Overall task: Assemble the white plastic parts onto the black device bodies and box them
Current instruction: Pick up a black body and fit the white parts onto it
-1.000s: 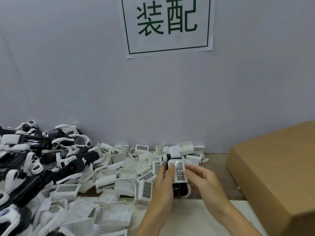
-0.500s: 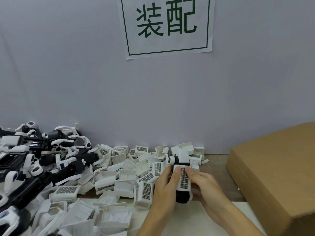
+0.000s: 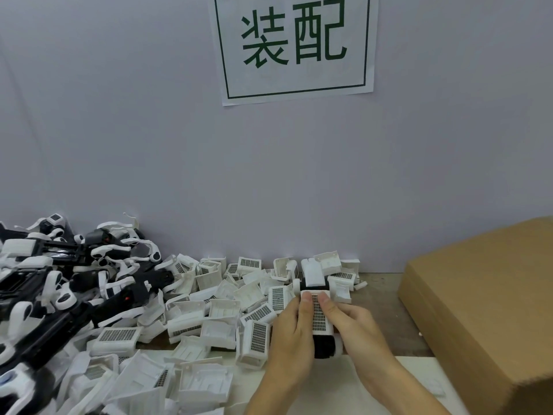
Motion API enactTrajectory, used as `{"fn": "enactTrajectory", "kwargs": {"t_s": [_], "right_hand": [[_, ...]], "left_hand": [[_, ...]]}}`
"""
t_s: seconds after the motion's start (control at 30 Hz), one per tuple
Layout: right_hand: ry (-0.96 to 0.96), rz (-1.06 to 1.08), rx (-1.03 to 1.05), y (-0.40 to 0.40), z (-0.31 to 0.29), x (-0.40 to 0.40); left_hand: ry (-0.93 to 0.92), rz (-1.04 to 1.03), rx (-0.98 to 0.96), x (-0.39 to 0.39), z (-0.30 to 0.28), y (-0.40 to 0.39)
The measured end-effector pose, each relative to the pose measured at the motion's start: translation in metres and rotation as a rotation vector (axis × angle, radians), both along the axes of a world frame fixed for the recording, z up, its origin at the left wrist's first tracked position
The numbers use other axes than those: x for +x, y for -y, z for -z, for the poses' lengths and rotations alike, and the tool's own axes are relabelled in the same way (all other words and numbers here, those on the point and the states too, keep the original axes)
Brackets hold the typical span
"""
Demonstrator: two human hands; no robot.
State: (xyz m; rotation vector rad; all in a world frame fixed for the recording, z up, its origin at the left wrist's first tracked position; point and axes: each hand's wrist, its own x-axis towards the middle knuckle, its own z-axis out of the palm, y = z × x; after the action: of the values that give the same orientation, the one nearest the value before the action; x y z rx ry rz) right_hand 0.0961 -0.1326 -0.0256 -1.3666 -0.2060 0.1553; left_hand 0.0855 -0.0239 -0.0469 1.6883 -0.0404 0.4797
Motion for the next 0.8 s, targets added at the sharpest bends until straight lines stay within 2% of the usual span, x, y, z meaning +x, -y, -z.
{"fn": "enactTrajectory", "kwargs": {"t_s": [0.1,0.23,0.37,0.53,0.63,0.8], "right_hand": [[0.051,0.016,-0.08,-0.0032,-0.0001,-0.0015],[0.153,0.083,-0.189,-0.0064,0.0001,-0.0011],[0.166,0.096,-0.173,-0.0019,0.0007,0.0005],[0.07,-0.057,-0.065,0.001,0.0011,-0.0014],[0.124,-0.021,-0.123,0.0006,0.0031,-0.002],[0.15,0.014,-0.086,0.0004,0.0029,-0.0021]], "left_hand": [[-0.046,0.031,-0.042,-0.0028,-0.0006,0.0012],[-0.02,0.052,0.018,-0.0033,-0.0019,-0.0008],[0.05,0.018,0.049,-0.0018,-0.0016,-0.0008],[0.05,-0.059,0.117,0.0013,0.0013,-0.0029],[0.027,-0.071,0.116,0.0044,0.0025,-0.0052],[-0.037,-0.035,0.039,-0.0015,-0.0027,-0.0022]]}}
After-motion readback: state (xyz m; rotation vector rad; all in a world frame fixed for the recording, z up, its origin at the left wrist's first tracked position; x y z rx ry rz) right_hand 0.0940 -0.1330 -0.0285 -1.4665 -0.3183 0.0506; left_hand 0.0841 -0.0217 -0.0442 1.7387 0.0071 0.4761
